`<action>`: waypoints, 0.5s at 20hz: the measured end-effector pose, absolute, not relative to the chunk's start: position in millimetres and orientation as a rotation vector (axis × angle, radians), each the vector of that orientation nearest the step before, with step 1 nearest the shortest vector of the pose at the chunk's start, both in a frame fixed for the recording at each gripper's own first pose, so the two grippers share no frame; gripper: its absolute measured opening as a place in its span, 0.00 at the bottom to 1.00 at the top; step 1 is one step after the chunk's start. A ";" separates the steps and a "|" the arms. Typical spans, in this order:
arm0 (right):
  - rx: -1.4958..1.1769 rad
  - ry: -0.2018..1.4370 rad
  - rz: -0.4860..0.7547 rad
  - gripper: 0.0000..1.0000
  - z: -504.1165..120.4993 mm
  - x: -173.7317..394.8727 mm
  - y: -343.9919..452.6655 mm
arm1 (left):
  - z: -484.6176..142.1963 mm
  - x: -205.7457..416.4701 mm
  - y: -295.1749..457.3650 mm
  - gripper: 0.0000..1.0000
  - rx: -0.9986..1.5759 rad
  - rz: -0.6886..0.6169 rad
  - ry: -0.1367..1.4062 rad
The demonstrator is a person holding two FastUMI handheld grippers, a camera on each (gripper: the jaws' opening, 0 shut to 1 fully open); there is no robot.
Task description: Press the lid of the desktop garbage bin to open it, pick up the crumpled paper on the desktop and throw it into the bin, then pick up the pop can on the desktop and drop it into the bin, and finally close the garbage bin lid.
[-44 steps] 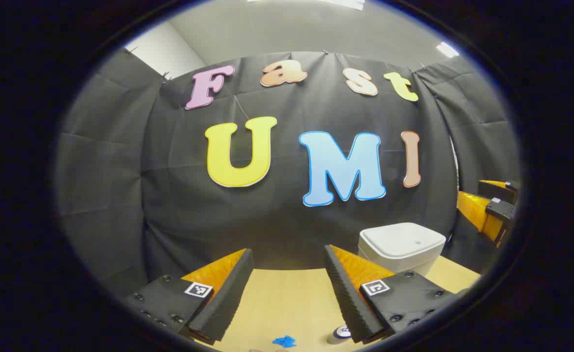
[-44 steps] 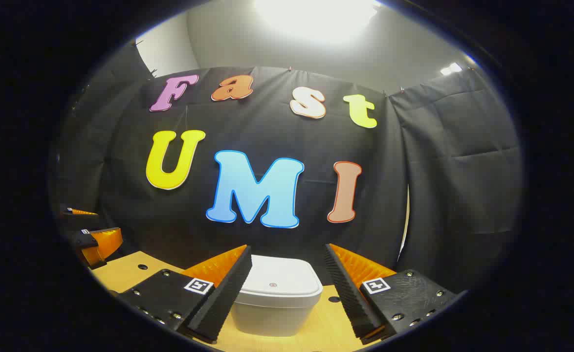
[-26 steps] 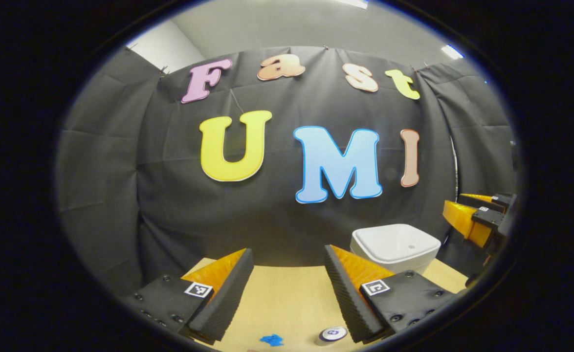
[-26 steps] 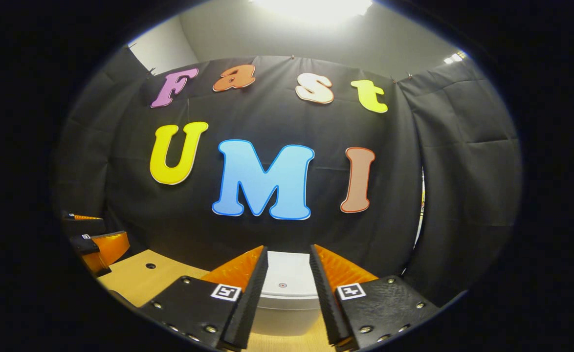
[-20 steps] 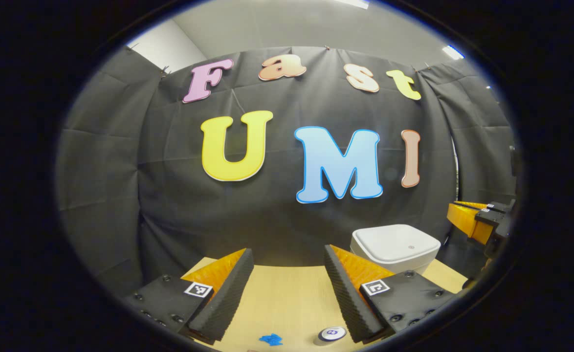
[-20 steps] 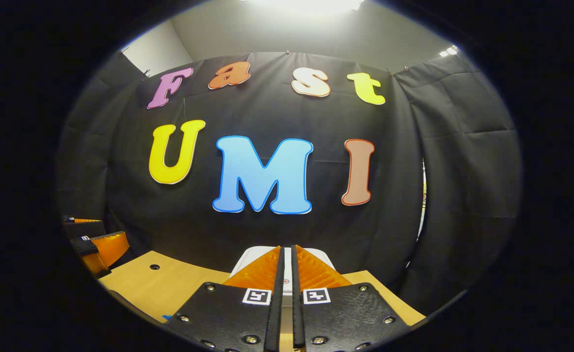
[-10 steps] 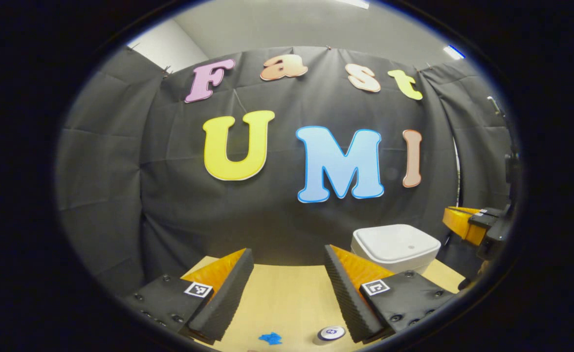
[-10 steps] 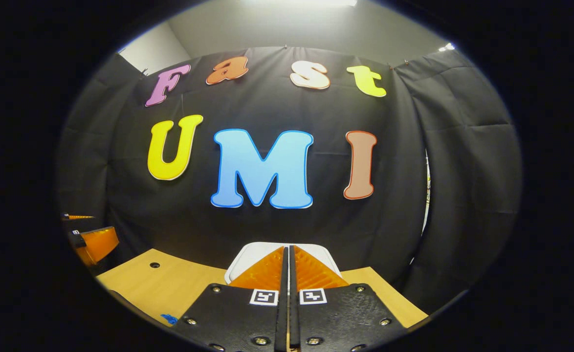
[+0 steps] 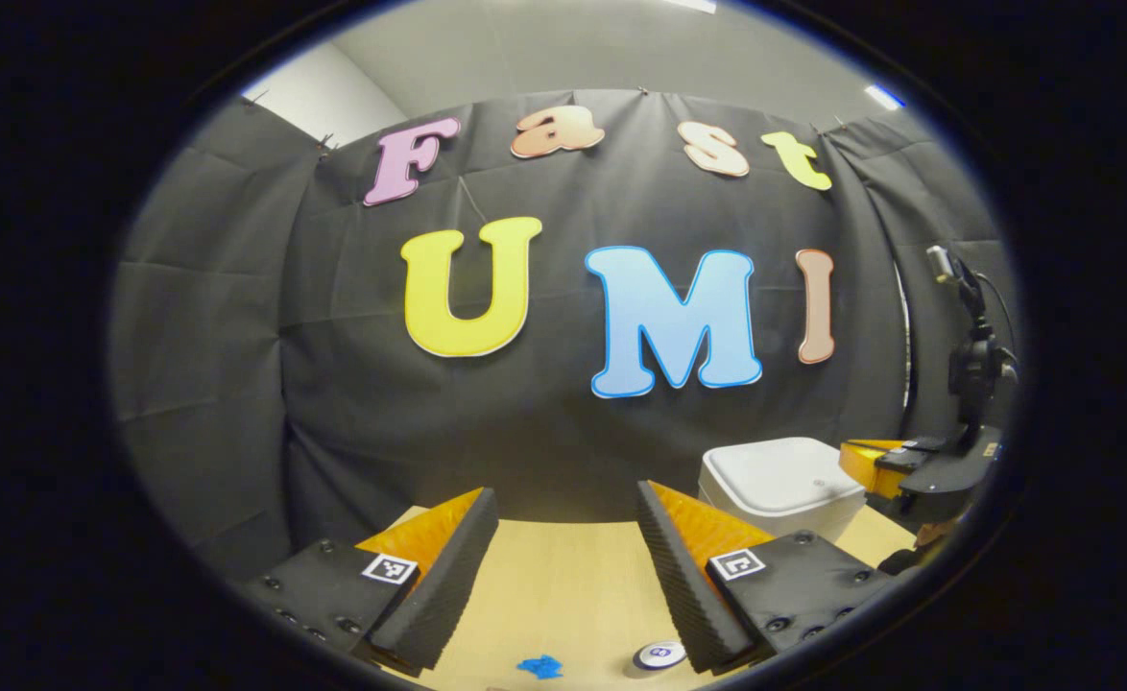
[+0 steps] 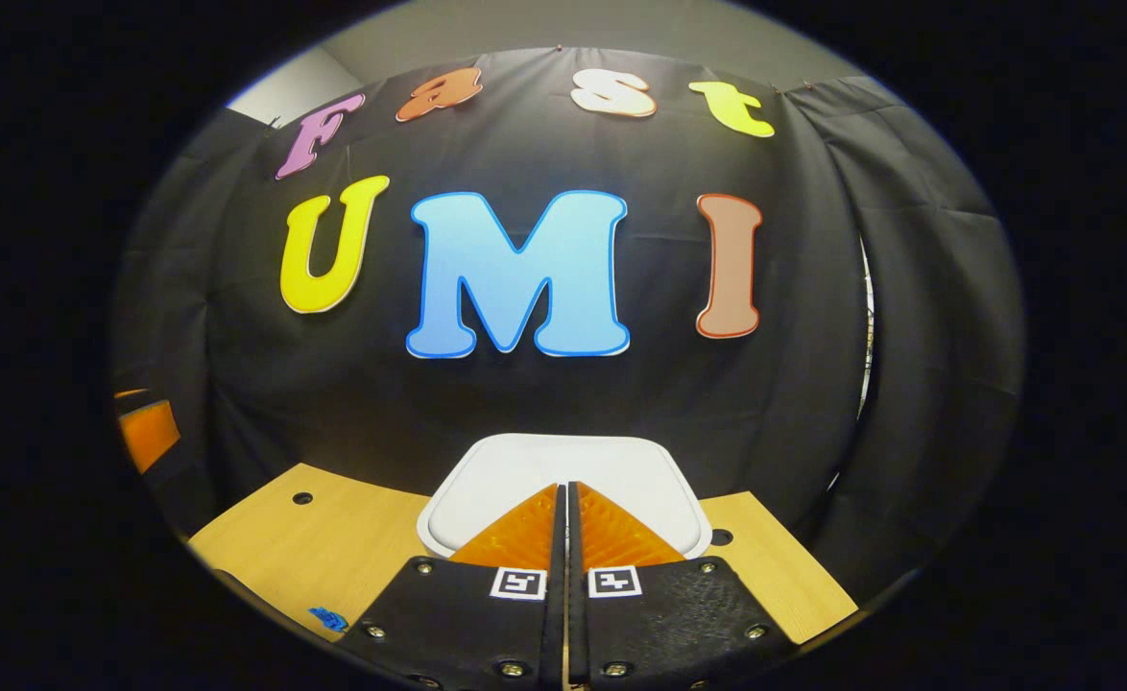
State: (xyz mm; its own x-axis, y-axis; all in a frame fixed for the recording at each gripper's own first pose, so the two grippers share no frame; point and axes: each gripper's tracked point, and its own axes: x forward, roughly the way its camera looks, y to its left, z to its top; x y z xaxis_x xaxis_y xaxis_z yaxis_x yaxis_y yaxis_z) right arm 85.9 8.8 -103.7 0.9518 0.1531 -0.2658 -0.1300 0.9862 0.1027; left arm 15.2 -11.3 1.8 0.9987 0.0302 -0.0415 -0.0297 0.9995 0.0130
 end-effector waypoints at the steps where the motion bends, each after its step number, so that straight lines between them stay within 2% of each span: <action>1: 0.085 0.289 0.148 0.02 -108.7 89.0 10.4 | 0.4 16.7 -10.4 0.95 0.015 0.033 0.044; 10: 0.079 0.335 0.169 0.02 -130.8 101.0 18.5 | -6.4 31.7 -6.5 0.95 0.015 0.045 0.068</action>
State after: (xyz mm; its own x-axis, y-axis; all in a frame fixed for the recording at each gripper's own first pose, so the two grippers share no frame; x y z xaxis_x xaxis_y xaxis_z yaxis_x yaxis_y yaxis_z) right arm 101.0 18.5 -130.8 0.9303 0.1783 -0.3204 -0.1522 0.9828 0.1050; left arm 31.7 -6.5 -6.4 0.9966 0.0457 -0.0679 -0.0446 0.9989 0.0167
